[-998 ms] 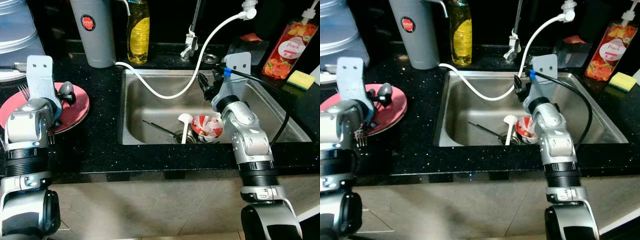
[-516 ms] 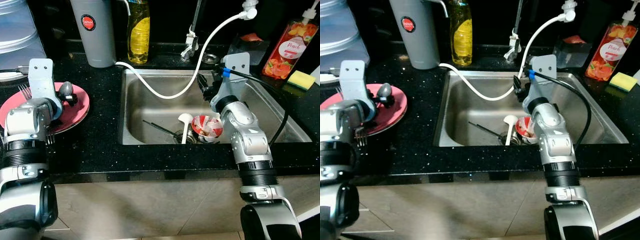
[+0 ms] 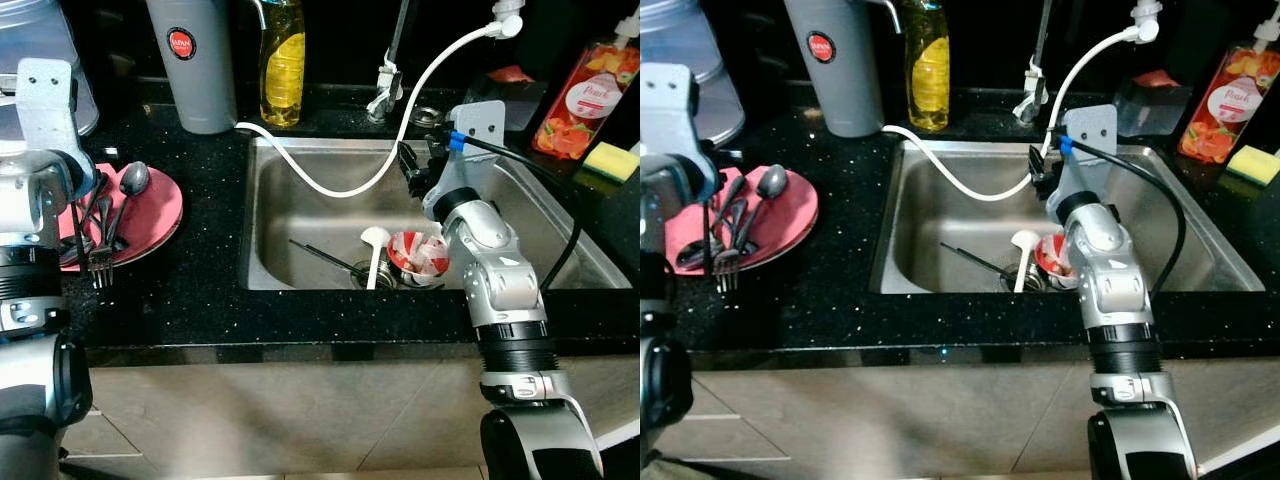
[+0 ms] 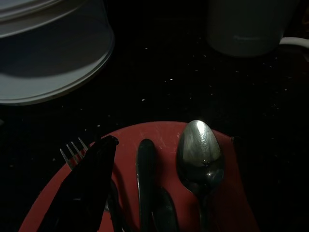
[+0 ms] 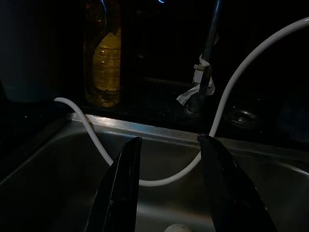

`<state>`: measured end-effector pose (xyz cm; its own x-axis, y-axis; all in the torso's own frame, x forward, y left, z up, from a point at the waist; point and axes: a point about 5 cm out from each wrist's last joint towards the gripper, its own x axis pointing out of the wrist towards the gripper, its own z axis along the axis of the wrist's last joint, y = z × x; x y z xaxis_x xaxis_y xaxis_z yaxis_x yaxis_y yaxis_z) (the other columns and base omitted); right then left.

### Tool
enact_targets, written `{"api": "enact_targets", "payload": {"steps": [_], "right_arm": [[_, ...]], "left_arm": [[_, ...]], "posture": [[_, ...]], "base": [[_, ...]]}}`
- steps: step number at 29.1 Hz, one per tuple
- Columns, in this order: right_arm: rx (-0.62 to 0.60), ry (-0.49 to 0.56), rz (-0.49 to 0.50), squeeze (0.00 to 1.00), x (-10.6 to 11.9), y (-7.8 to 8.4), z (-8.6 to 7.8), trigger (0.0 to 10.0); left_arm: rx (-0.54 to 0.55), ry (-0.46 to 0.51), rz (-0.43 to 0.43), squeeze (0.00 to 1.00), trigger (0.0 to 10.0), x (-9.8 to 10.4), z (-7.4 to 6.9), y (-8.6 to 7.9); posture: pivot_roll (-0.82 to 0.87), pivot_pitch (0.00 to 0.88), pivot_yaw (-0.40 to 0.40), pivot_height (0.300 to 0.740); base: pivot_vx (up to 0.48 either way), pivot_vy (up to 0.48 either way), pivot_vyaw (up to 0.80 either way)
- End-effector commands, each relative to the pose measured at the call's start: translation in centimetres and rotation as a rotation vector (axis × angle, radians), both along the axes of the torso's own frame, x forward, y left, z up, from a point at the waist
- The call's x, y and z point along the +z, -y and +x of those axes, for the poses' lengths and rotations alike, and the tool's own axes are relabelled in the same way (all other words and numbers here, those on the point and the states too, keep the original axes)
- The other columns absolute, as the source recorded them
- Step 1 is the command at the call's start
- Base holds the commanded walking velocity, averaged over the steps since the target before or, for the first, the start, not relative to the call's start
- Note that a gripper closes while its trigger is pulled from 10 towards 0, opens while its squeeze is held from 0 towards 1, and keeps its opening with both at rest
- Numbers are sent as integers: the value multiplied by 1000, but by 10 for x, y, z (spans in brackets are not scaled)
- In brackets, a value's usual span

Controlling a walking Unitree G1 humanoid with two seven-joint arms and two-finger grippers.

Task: Kitchen organization

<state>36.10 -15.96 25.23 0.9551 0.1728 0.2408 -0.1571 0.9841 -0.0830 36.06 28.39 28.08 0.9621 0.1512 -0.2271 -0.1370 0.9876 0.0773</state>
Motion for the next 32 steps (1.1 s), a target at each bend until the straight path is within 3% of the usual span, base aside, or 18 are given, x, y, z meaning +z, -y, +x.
{"api": "enact_targets", "payload": {"steps": [1,7,11,15,16,21,28,32], "right_arm": [[-7,16,-4,0,5,2,0,10000],[-4,18,-6,0,6,1,1,10000],[-2,16,-6,0,6,2,1,10000],[3,18,-6,0,7,0,2,10000],[8,20,-7,0,8,-1,3,10000],[12,21,-6,0,8,-3,3,10000],[13,24,-3,0,8,-3,2,10000],[13,23,-4,0,8,-3,3,10000]], "left_arm": [[-6,13,11,0,10000,4,-1,3],[-15,17,146,0,10000,-2,-2,31],[-50,17,115,0,10000,-4,-2,44],[-31,4,48,0,10000,-7,-3,37],[-7,2,44,0,10000,-7,-4,27],[15,-15,43,0,10000,-8,-4,14],[-17,-49,17,0,10000,-16,0,17],[-75,-99,-37,0,10000,-32,2,21]], "posture": [[294,0,-30,740],[296,0,-36,740],[301,0,-42,740],[286,0,-47,740],[271,0,-49,740],[266,0,-49,740],[260,0,-42,740],[259,0,-43,740]], "base": [[0,0,0],[0,0,0],[0,0,0],[0,0,0],[0,0,0],[0,0,0],[0,0,0],[0,0,0]]}}
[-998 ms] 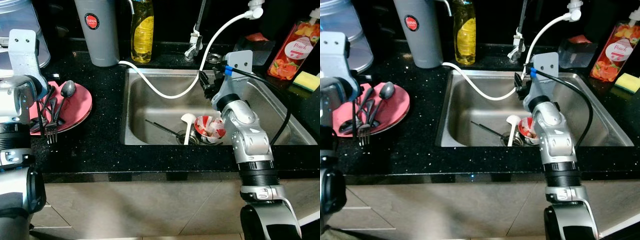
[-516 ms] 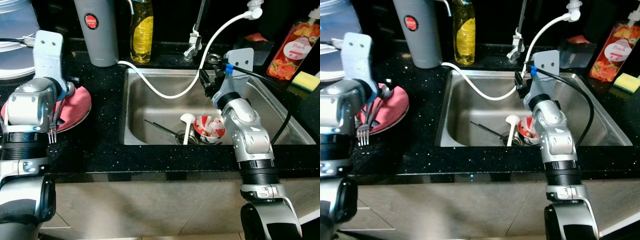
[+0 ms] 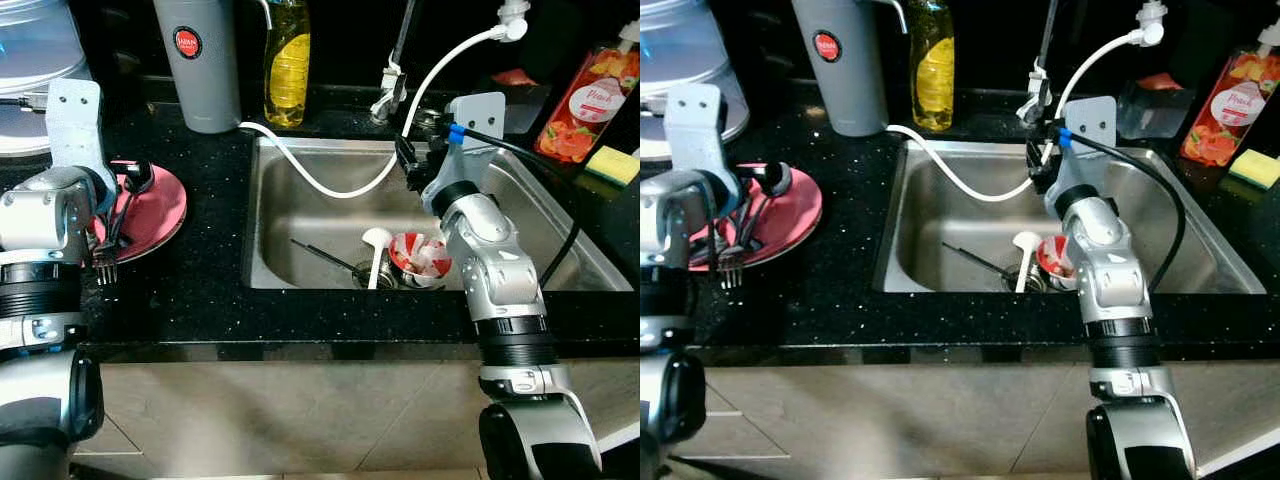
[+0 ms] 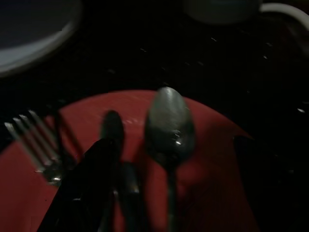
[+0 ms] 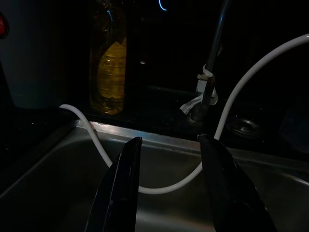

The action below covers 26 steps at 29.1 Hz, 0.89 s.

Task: Kitchen organization

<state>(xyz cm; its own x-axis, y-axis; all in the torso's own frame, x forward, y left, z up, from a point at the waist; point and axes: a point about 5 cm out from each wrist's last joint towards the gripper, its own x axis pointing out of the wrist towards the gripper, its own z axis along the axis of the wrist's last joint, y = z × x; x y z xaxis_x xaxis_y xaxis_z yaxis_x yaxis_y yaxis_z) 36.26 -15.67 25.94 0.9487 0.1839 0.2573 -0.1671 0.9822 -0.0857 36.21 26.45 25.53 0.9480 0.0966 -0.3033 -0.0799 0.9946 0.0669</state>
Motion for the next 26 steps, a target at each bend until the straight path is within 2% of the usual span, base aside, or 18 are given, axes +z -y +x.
{"api": "enact_targets", "payload": {"steps": [1,9,10,11,12,14,15,16,17,21,26], "right_arm": [[1,6,-4,0,1,0,1,10000],[-3,7,0,0,1,1,1,10000],[-4,6,0,0,1,1,1,10000],[-4,6,0,0,1,2,0,10000],[-5,5,0,0,1,2,0,10000],[-5,5,0,0,1,2,0,10000],[-6,5,1,0,1,2,0,10000],[-7,5,1,0,1,2,0,10000],[-7,5,1,0,1,2,0,10000],[-5,5,1,0,1,2,1,10000],[-4,6,0,0,2,2,1,10000]], "left_arm": [[-23,-22,-18,0,10000,-7,1,2],[-36,-58,-87,0,10000,-20,3,0],[-38,-61,-101,0,9725,-22,3,-1],[-42,-63,-118,0,8902,-23,3,0],[-39,-67,-125,0,7529,-25,3,-2],[-36,-70,-127,0,7529,-26,3,-3],[-36,-80,-124,0,4824,-29,3,-4],[-38,-86,-125,0,2706,-30,2,-5],[-39,-89,-126,0,2706,-32,2,-5],[-40,-105,-139,0,0,-38,1,-6],[-41,-120,-138,0,0,-44,0,-5]], "posture": [[259,0,-43,740],[255,0,-38,740],[255,0,-38,740],[255,0,-38,740],[255,0,-38,740],[253,0,-39,740],[253,0,-39,740],[253,0,-39,740],[253,0,-39,740],[253,0,-39,740],[253,0,-42,740]], "base": [[0,0,0],[0,0,0],[0,0,0],[0,0,0],[0,0,0],[0,0,0],[0,0,0],[0,0,0],[0,0,0],[0,0,0],[0,0,0]]}}
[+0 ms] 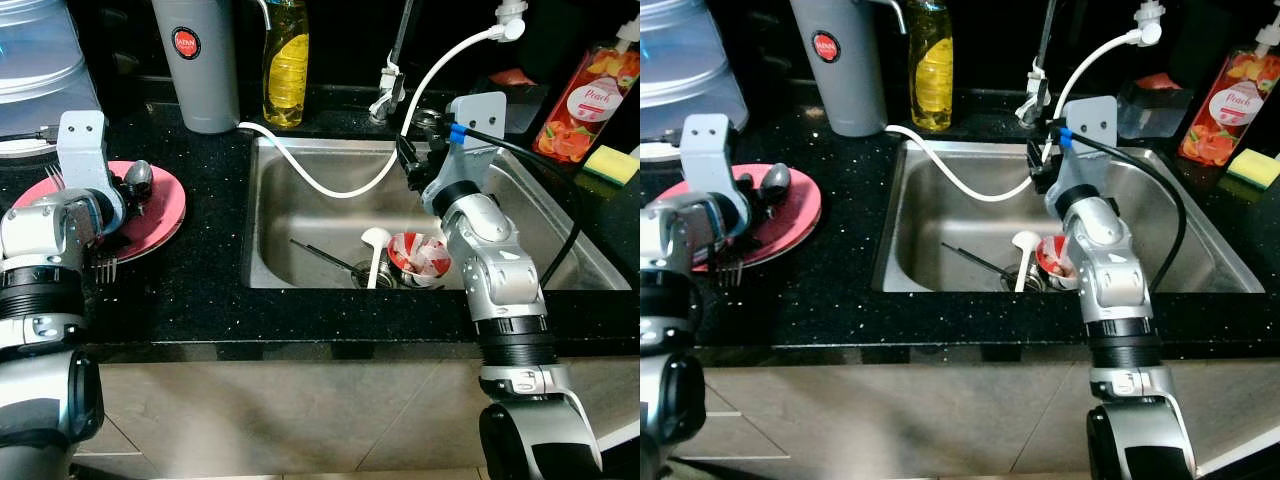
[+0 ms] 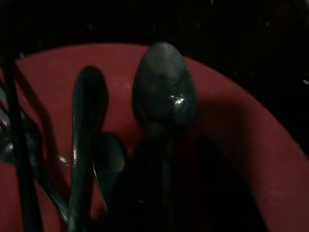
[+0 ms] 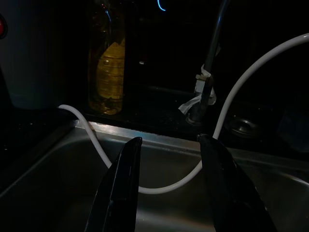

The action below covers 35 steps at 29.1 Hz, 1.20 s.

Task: Kitchen organization

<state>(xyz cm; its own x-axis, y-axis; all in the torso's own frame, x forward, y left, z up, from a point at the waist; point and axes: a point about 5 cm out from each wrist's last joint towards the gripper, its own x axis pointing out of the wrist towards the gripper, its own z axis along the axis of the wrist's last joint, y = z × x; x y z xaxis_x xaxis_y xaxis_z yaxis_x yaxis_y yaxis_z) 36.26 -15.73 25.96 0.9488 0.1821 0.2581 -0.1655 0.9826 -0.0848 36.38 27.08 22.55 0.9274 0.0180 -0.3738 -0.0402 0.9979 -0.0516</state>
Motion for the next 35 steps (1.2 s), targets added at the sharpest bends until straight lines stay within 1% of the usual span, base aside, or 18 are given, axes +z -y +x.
{"api": "enact_targets", "payload": {"steps": [1,8,11,12,13,14,16,17,18,19,21,23,25,26,28,30,31,35], "right_arm": [[-2,5,-1,0,2,1,1,10000],[-2,4,-2,0,2,2,2,10000],[-1,5,-1,0,3,1,2,10000],[0,6,-1,0,3,1,2,10000],[0,6,-1,0,3,1,2,10000],[1,5,-1,0,3,1,2,10000],[2,6,-2,0,3,1,2,10000],[2,6,-2,0,3,1,2,10000],[2,7,-1,0,4,1,2,10000],[2,7,-1,0,4,1,2,10000],[3,8,0,0,4,1,2,10000],[8,10,2,0,5,0,2,10000],[19,11,12,0,7,-1,2,10000],[37,17,35,0,10,-3,2,10000],[42,24,41,0,14,-2,2,10000],[38,31,41,0,17,0,2,10000],[38,31,41,0,17,0,2,10000],[27,40,33,0,20,3,3,10000]], "left_arm": [[-3,-54,-15,0,0,-15,-2,1],[10,-49,-15,0,0,-15,-2,0],[25,-6,-22,0,0,-5,-1,-2],[33,49,-7,0,4000,5,0,-3],[33,49,-7,0,4000,5,0,-3],[37,153,16,0,10000,26,0,-2],[36,237,43,0,10000,44,-1,0],[33,260,51,0,10000,50,-2,1],[7,356,73,0,10000,72,-6,5],[7,356,73,0,10000,72,-6,5],[-25,422,89,0,10000,87,-9,11],[-143,441,118,0,10000,93,-12,24],[-242,434,132,0,10000,90,-15,36],[-314,403,133,0,10000,80,-15,48],[-335,364,128,0,10000,69,-12,56],[-360,323,126,0,10000,58,-6,69],[-360,323,126,0,10000,58,-6,69],[-401,266,98,0,10000,48,15,93]], "posture": [[253,0,-42,740],[252,0,-49,740],[254,0,-52,740],[254,0,-52,740],[254,0,-52,740],[255,0,-53,740],[256,0,-54,740],[256,0,-54,740],[256,0,-55,740],[256,0,-55,740],[259,0,-57,740],[263,0,-60,740],[264,0,-62,740],[263,0,-62,740],[259,0,-64,740],[258,0,-66,740],[258,0,-66,740],[252,0,-67,740]], "base": [[0,0,0],[0,0,0],[0,0,0],[0,0,0],[0,0,0],[0,0,0],[0,0,0],[0,0,0],[0,0,0],[0,0,0],[0,0,0],[0,0,0],[0,0,0],[0,0,0],[0,0,0],[0,0,0],[0,0,0],[0,0,0]]}}
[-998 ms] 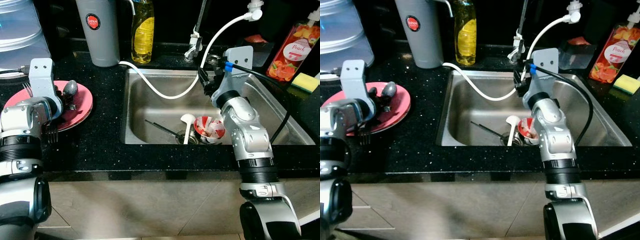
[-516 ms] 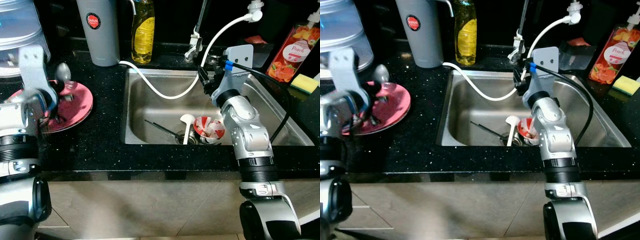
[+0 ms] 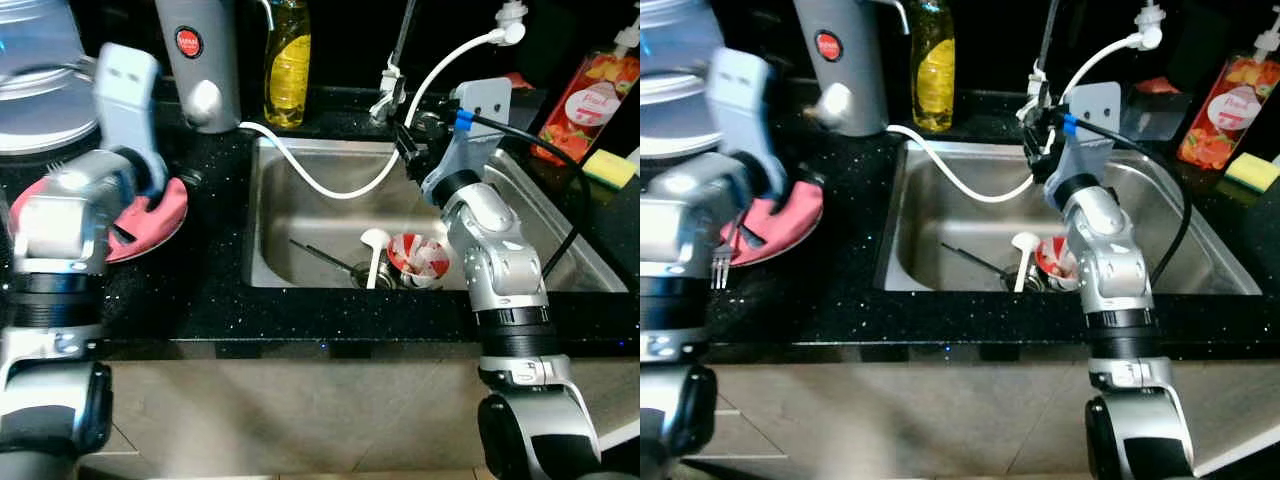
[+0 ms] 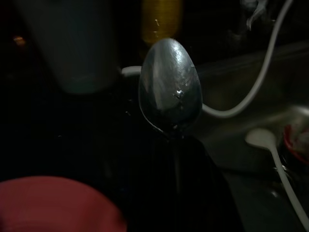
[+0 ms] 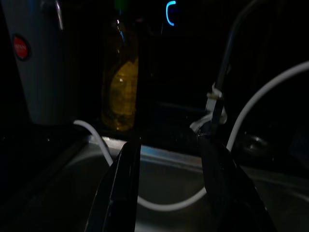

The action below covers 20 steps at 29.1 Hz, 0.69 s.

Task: Kitchen organization

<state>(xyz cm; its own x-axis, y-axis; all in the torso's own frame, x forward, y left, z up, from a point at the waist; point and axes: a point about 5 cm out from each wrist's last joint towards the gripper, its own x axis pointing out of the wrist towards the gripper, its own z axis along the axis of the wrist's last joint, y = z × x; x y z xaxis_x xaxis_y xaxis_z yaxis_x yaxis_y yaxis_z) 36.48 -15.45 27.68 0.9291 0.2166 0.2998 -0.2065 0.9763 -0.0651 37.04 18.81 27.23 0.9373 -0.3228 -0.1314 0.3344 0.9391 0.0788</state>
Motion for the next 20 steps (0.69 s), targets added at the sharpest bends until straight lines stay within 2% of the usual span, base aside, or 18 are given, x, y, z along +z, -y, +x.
{"api": "enact_targets", "payload": {"steps": [1,4,5,6,7,9,15,16,17,18,20], "right_arm": [[-17,4,6,0,4,6,1,10000],[-9,8,8,0,5,4,0,10000],[-9,8,8,0,5,4,0,10000],[-6,4,9,0,3,3,0,10000],[-6,4,9,0,3,3,0,10000],[-3,2,11,0,2,1,-2,10000],[-10,-2,12,0,0,3,-4,10000],[-13,-4,13,0,0,4,-4,10000],[-13,-4,13,0,0,4,-4,10000],[-12,-5,13,0,-1,3,-4,10000],[-11,-6,13,0,-1,3,-4,10000]], "left_arm": [[-26,-23,0,0,10000,-1,14,17],[-80,-76,-35,0,10000,-10,25,35],[-80,-76,-35,0,10000,-10,25,35],[-125,-118,-72,0,10000,-20,30,52],[-125,-118,-72,0,10000,-20,30,52],[-144,-151,-114,0,10000,-29,34,65],[-135,-194,-97,8,10000,-43,36,71],[-157,-203,-93,459,10000,-45,37,74],[-157,-203,-93,459,10000,-45,37,74],[-187,-167,-92,1000,10000,-42,36,76],[-191,-152,-92,1000,10000,-41,36,76]], "posture": [[251,0,-66,740],[248,0,-61,740],[248,0,-61,740],[244,0,-59,740],[244,0,-59,740],[230,0,-48,740],[220,0,-42,740],[220,0,-42,740],[220,0,-42,740],[220,0,-42,740],[220,0,-42,740]], "base": [[0,0,0],[0,0,0],[0,0,0],[0,0,0],[0,0,0],[0,0,0],[0,0,0],[0,0,0],[0,0,0],[0,0,0],[0,0,0]]}}
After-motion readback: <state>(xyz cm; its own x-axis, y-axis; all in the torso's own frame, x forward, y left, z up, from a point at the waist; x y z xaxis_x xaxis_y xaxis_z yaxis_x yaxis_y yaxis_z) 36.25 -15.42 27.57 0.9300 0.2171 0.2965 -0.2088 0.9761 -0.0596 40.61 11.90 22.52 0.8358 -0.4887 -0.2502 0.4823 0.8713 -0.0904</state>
